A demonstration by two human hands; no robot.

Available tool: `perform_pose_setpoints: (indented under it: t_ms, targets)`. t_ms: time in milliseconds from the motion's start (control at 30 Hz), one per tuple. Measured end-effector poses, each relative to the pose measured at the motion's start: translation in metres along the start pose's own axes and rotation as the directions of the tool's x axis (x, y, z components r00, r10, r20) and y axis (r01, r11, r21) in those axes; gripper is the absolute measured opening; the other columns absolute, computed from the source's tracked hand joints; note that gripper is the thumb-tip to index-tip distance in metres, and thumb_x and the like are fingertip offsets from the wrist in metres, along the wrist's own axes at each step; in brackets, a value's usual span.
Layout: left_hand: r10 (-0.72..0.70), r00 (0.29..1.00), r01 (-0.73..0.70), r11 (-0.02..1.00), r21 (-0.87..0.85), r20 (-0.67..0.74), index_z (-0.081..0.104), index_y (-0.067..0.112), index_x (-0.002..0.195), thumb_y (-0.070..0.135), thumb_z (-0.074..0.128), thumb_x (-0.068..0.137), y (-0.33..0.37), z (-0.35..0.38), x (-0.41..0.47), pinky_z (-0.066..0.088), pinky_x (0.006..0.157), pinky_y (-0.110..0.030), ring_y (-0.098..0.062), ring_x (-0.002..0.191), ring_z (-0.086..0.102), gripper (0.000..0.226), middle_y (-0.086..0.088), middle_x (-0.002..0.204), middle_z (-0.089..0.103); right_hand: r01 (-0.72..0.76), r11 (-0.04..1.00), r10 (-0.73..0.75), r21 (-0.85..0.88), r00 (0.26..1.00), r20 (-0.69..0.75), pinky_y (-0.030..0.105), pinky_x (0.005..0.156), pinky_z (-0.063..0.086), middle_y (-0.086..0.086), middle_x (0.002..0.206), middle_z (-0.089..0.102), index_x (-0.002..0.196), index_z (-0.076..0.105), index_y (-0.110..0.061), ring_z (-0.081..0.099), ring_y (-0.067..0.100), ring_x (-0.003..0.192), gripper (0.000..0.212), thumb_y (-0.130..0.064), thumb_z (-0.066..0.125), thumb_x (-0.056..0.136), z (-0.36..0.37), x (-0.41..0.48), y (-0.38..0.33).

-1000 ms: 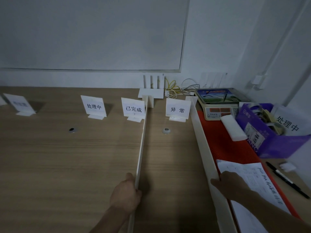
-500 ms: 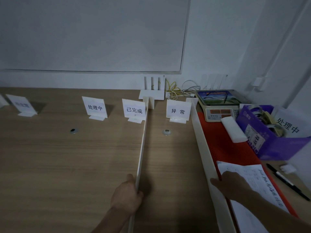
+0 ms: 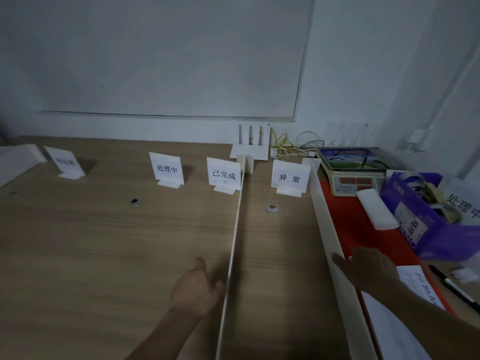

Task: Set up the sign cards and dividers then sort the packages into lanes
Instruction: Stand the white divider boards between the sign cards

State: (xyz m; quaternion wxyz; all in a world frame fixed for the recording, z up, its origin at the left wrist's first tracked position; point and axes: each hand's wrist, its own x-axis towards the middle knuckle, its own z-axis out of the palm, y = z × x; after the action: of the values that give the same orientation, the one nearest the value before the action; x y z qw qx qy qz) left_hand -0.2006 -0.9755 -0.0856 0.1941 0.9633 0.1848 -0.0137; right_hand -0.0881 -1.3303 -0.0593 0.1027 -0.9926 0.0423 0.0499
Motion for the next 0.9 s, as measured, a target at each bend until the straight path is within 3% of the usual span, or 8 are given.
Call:
perform_pose_setpoints:
  t_ms: [67, 233, 333, 467, 567, 633, 767, 900]
  targets:
    - [0.001, 1.000, -0.001, 1.000, -0.001, -0.027, 0.039, 0.011, 0.133, 0.053, 0.055, 0.091, -0.007, -0.016, -0.001, 0.050, 0.087, -0.034, -0.032, 0.114, 0.063, 0.062, -0.011, 0.119, 0.067, 0.024, 1.000, -0.024, -0.009, 0.999, -0.036, 0.020, 0.052, 0.045, -0.006, 0.057, 0.057, 0.071, 0.058, -0.019, 0.056, 0.006, 0.048, 0.049, -0.060, 0.052, 0.096, -0.010, -0.002, -0.016]
    - [-0.003, 0.994, 0.002, 1.000, -0.009, -0.110, 0.040, 0.017, 0.129, 0.058, 0.054, 0.090, -0.034, -0.061, -0.005, 0.050, 0.085, -0.035, -0.031, 0.112, 0.063, 0.058, -0.008, 0.124, 0.062, 0.089, 0.996, -0.089, -0.005, 0.991, -0.101, 0.027, 0.062, 0.056, -0.004, 0.070, 0.062, 0.080, 0.055, -0.021, 0.063, 0.007, 0.061, 0.040, -0.057, 0.055, 0.096, -0.036, -0.013, -0.064]
    - [-0.001, 0.988, -0.002, 1.000, -0.020, -0.154, 0.040, 0.019, 0.132, 0.059, 0.055, 0.089, -0.061, -0.091, -0.008, 0.049, 0.084, -0.035, -0.030, 0.112, 0.060, 0.061, -0.005, 0.127, 0.054, 0.176, 0.983, -0.180, -0.047, 0.979, -0.092, 0.024, 0.062, 0.051, -0.007, 0.079, 0.059, 0.097, 0.057, -0.020, 0.061, 0.007, 0.070, 0.037, -0.057, 0.052, 0.098, -0.049, -0.024, -0.101]
    - [0.001, 0.979, -0.006, 1.000, -0.023, -0.206, 0.042, 0.019, 0.133, 0.059, 0.059, 0.086, -0.109, -0.134, -0.013, 0.050, 0.089, -0.038, -0.029, 0.116, 0.055, 0.064, -0.005, 0.130, 0.050, 0.265, 0.964, -0.265, -0.017, 0.960, -0.089, 0.030, 0.072, 0.048, 0.003, 0.107, 0.063, 0.119, 0.058, -0.014, 0.057, 0.014, 0.086, 0.041, -0.050, 0.053, 0.099, -0.063, -0.049, -0.166]
    - [-0.004, 0.974, -0.001, 1.000, -0.021, -0.227, 0.041, 0.019, 0.138, 0.057, 0.059, 0.086, -0.146, -0.165, -0.020, 0.049, 0.093, -0.039, -0.029, 0.122, 0.051, 0.067, -0.005, 0.136, 0.047, 0.264, 0.964, -0.258, 0.035, 0.958, -0.127, 0.032, 0.075, 0.046, 0.006, 0.117, 0.064, 0.123, 0.059, -0.015, 0.057, 0.016, 0.090, 0.048, -0.055, 0.054, 0.097, -0.068, -0.074, -0.218]
    - [-0.006, 0.968, 0.000, 1.000, -0.024, -0.251, 0.041, 0.019, 0.139, 0.058, 0.058, 0.086, -0.171, -0.185, -0.024, 0.048, 0.094, -0.039, -0.029, 0.123, 0.050, 0.068, -0.005, 0.137, 0.047, 0.253, 0.967, -0.250, 0.000, 0.955, -0.162, 0.037, 0.086, 0.050, 0.006, 0.124, 0.063, 0.129, 0.057, -0.017, 0.060, 0.021, 0.101, 0.056, -0.061, 0.051, 0.095, -0.069, -0.091, -0.251]
    - [-0.027, 0.960, 0.021, 1.000, -0.022, -0.280, 0.042, 0.018, 0.137, 0.058, 0.058, 0.087, -0.223, -0.223, -0.035, 0.049, 0.092, -0.039, -0.030, 0.122, 0.050, 0.065, -0.006, 0.136, 0.047, 0.303, 0.953, -0.296, 0.004, 0.933, -0.204, 0.034, 0.074, 0.046, 0.007, 0.115, 0.065, 0.126, 0.060, -0.016, 0.063, 0.024, 0.098, 0.055, -0.061, 0.050, 0.095, -0.069, -0.123, -0.313]
    - [-0.057, 0.950, 0.059, 0.998, -0.003, -0.306, 0.041, 0.019, 0.136, 0.058, 0.056, 0.088, -0.269, -0.254, -0.044, 0.049, 0.089, -0.039, -0.029, 0.123, 0.049, 0.064, -0.005, 0.138, 0.046, 0.360, 0.932, -0.341, 0.034, 0.906, -0.251, 0.039, 0.081, 0.056, 0.011, 0.115, 0.070, 0.126, 0.061, -0.013, 0.067, 0.029, 0.096, 0.058, -0.060, 0.054, 0.092, -0.061, -0.138, -0.369]
